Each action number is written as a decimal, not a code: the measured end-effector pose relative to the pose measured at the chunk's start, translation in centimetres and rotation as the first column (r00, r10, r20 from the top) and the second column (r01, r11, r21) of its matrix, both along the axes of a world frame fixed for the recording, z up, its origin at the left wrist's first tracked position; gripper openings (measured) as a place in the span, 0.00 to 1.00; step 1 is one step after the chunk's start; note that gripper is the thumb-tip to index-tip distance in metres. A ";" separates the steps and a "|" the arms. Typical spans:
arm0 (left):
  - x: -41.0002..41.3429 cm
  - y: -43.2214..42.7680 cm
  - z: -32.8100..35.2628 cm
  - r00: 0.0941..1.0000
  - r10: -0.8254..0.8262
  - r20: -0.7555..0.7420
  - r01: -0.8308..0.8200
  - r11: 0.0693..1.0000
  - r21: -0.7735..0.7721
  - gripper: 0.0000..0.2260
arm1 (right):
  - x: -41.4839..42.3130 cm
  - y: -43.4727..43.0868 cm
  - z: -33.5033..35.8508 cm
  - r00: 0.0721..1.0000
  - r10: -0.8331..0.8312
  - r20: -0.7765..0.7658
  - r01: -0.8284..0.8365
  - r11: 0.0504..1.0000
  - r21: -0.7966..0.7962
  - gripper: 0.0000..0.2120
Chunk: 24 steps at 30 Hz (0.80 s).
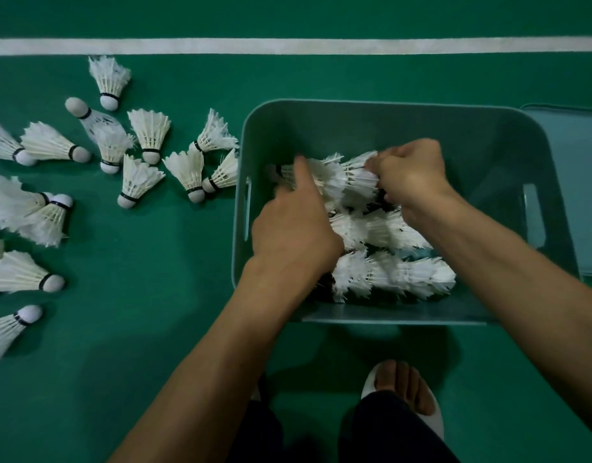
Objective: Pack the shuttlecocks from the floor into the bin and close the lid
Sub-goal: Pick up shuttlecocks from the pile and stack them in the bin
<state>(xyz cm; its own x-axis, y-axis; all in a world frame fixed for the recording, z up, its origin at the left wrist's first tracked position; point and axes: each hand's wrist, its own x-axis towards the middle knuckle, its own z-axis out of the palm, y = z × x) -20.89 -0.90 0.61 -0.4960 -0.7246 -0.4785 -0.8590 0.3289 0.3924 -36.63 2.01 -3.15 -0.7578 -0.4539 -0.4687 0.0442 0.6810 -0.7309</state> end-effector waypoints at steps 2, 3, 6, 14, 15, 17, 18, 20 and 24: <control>-0.1 -0.8 -0.3 1.000 0.006 0.012 -0.006 1.000 0.004 0.39 | 0.5 -0.7 -0.8 0.993 -0.033 0.113 0.034 0.999 -0.009 0.06; -0.2 -1.2 -0.4 1.000 0.009 0.015 -0.009 1.000 0.004 0.36 | 0.6 -1.0 -1.0 0.985 -0.060 0.162 0.062 0.998 -0.010 0.02; -0.5 -1.6 -0.4 0.999 0.012 0.035 -0.012 1.000 0.007 0.32 | 0.2 -1.3 -1.2 0.958 -0.116 0.262 0.122 0.993 -0.005 0.06; -0.3 -1.6 0.3 1.000 -0.002 0.006 0.002 1.000 0.008 0.28 | 0.0 -1.6 -0.9 0.991 -0.051 0.121 0.048 0.998 0.027 0.10; -0.3 -1.6 0.7 1.000 -0.005 0.001 0.005 1.000 0.009 0.28 | -0.1 -1.4 -0.3 0.997 -0.023 0.079 0.020 0.999 0.037 0.13; -0.2 -1.5 1.7 1.000 -0.013 -0.017 0.013 1.000 -0.003 0.28 | 0.2 -0.7 1.2 0.993 0.068 -0.093 -0.060 0.994 0.089 0.19; -0.2 -1.5 2.3 0.999 -0.018 -0.039 0.017 1.000 -0.022 0.27 | 0.4 -0.1 2.0 0.978 0.103 -0.184 -0.085 0.991 0.104 0.21; 0.3 -1.2 3.7 0.994 -0.026 -0.107 0.017 0.996 -0.085 0.23 | 0.9 1.2 4.0 0.949 0.110 -0.295 -0.095 0.993 0.065 0.16; 2.8 -0.3 5.9 0.940 0.017 -0.342 -0.088 0.977 -0.193 0.17 | 4.1 3.7 8.0 0.924 0.025 -0.382 -0.093 0.982 -0.162 0.06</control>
<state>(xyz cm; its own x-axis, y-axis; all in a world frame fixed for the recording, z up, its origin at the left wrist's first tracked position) -18.09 -1.17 6.51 -0.5604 -0.8177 -0.1312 -0.7065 0.3893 0.5910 -32.53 5.71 4.82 -0.8316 -0.5517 -0.0635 -0.2940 0.5344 -0.7925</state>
